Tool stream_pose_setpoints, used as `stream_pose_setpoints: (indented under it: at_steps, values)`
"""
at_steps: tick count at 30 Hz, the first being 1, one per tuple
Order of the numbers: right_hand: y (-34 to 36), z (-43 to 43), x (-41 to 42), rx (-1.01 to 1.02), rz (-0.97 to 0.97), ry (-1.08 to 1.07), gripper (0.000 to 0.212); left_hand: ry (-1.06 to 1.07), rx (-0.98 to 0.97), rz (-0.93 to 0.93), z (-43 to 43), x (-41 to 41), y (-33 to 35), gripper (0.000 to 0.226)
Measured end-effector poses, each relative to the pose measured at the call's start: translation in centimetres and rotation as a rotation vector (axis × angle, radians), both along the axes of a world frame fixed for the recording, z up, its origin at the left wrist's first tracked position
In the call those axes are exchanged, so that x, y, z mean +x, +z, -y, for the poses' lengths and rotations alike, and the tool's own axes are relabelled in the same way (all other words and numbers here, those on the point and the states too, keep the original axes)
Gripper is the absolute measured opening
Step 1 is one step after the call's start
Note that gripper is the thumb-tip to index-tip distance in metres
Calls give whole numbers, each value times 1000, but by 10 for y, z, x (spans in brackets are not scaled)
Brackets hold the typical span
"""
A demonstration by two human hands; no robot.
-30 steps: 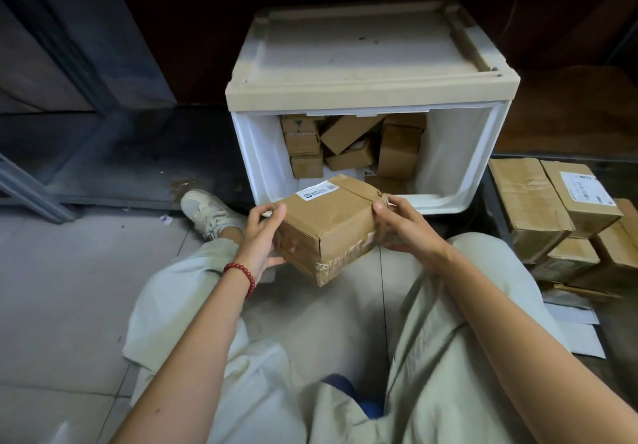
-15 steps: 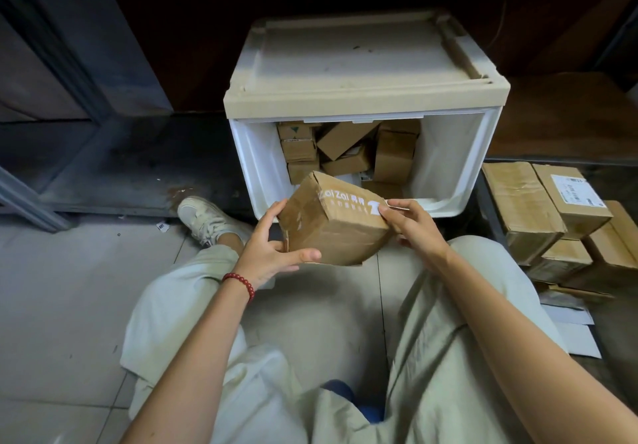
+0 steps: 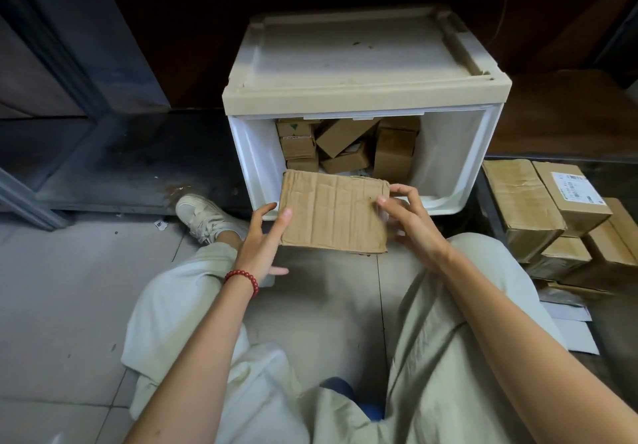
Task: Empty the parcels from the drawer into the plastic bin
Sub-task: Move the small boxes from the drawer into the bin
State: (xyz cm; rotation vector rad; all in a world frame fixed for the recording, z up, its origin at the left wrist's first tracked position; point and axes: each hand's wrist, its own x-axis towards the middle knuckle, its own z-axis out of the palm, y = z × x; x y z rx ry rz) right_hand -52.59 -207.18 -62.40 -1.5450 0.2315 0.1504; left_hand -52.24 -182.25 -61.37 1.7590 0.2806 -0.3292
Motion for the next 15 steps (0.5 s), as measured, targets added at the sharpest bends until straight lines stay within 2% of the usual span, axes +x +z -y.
stream_pose_setpoints:
  at_steps: [5,8,12,15]
  values:
    - [-1,0,-1,-53,-20,119,52,-9,-31,-132,0,1,-5,47]
    - [-3,0,0,-85,-51,152,56,-3,52,-57,1,-3,-1,48]
    - [-2,-1,-1,-87,-71,155,46,-41,131,78,2,-9,2,66]
    - [3,-3,-3,-121,-33,161,43,-24,237,172,3,-7,2,69]
